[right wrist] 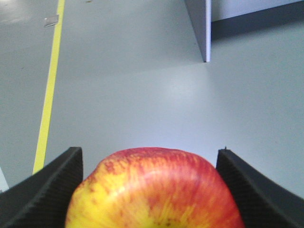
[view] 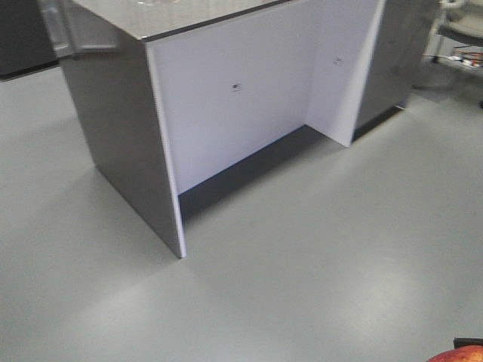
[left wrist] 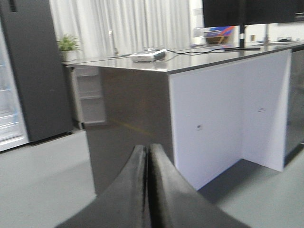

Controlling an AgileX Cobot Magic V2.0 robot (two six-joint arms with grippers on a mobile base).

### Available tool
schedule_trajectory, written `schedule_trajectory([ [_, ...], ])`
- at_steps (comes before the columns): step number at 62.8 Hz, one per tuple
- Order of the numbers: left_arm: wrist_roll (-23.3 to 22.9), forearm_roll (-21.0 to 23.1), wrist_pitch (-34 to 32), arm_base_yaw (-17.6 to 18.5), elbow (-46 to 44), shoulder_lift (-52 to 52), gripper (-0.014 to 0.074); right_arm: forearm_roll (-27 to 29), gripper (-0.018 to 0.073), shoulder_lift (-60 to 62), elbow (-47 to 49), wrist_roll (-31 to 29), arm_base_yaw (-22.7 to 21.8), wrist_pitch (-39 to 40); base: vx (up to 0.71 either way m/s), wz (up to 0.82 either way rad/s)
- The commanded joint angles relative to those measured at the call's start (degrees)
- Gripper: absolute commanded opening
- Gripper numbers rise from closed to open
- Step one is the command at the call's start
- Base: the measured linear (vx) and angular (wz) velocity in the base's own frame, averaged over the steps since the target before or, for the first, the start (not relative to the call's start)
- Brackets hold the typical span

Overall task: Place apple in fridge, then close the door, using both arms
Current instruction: 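Drive toward the open fridge holding the apple in the right gripper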

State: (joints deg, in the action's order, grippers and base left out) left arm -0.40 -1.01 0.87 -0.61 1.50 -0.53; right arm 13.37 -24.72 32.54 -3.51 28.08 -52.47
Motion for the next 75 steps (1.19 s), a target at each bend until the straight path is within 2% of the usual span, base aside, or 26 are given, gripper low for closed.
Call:
schedule_trajectory([
  [1, -0.6, 0.1, -3.9, 0.0, 1.2, 1.2, -0.0006, 0.9, 0.0348, -0.4, 1.6, -0.2, 0.0, 3.7, 0.05, 0.45],
  [75, -0.6, 0.1, -3.9, 0.0, 1.2, 1.2, -0.0006, 0.9, 0.0348, -0.4, 1.6, -0.2, 0.0, 3.7, 0.06, 0.43],
])
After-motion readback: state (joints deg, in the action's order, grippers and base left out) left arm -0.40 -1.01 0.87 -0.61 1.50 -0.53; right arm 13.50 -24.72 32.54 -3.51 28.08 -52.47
